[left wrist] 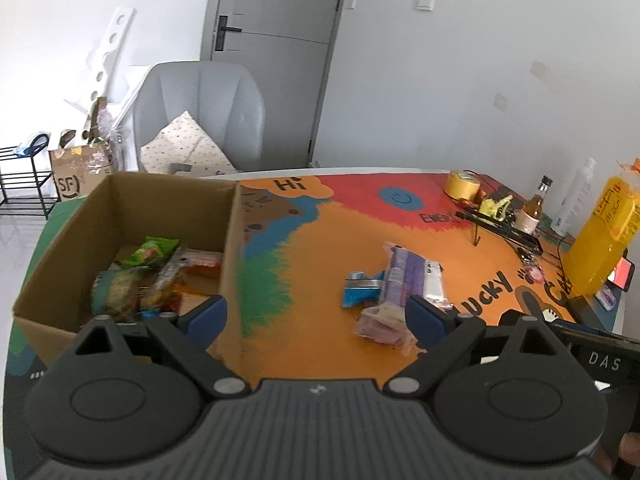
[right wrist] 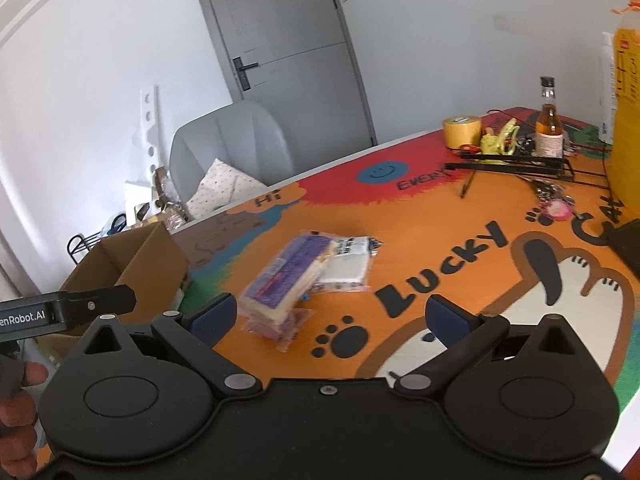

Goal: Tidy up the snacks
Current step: 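Move both open tools back over the snack pile, then grasp the purple-wrapped bread loaf with the left gripper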

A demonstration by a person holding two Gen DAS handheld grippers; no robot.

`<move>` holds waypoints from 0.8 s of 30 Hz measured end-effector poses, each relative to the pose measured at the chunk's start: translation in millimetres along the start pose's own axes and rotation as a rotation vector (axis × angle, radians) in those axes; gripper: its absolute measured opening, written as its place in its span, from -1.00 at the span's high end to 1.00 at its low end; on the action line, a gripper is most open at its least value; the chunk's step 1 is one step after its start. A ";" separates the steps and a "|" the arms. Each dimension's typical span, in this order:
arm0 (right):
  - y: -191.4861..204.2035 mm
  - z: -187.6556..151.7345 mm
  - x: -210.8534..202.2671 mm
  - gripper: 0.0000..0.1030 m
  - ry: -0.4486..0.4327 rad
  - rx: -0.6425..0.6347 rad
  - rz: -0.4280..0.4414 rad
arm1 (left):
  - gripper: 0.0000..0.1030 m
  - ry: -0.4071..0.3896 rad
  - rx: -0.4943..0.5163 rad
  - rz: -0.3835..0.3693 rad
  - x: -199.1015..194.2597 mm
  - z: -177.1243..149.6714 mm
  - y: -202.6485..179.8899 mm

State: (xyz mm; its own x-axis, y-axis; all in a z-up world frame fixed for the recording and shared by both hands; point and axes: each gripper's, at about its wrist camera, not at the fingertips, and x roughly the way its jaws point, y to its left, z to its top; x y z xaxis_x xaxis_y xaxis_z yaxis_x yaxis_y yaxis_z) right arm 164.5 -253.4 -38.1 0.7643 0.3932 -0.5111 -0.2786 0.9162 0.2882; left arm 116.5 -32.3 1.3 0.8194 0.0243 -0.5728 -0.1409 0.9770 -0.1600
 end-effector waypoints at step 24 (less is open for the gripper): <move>-49.4 7.0 36.3 -0.73 0.029 0.080 -0.012 | -0.66 0.050 0.116 -0.085 70.3 7.8 -64.3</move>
State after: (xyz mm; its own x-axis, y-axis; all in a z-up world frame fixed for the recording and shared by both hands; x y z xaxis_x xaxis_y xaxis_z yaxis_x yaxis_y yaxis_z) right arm 210.1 -284.9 -65.2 0.7497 0.3856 -0.5378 -0.2217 0.9121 0.3449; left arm 187.4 -91.8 -22.5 0.7964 -0.0675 -0.6009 -0.0045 0.9931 -0.1176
